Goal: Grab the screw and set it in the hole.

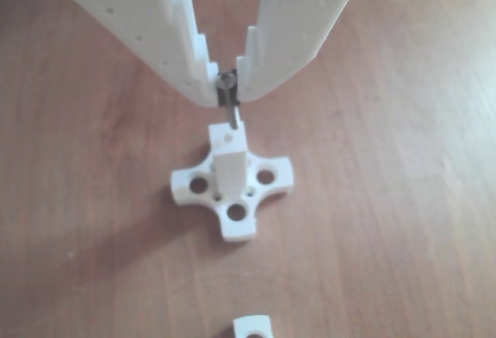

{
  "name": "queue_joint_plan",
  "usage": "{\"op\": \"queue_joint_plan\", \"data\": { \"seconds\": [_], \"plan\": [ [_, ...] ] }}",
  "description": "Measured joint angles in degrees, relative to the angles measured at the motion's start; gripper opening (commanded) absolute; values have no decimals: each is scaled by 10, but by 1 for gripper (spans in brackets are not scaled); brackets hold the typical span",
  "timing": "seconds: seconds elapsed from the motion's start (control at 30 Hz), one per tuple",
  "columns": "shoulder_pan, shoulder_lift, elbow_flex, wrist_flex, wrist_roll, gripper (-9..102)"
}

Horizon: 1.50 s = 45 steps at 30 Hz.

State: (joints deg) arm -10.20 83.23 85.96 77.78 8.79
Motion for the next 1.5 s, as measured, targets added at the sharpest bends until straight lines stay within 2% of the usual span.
{"op": "queue_joint_plan", "data": {
  "seconds": [1.5],
  "plan": [
    [0, 0, 9, -2, 0, -4]
  ]
}}
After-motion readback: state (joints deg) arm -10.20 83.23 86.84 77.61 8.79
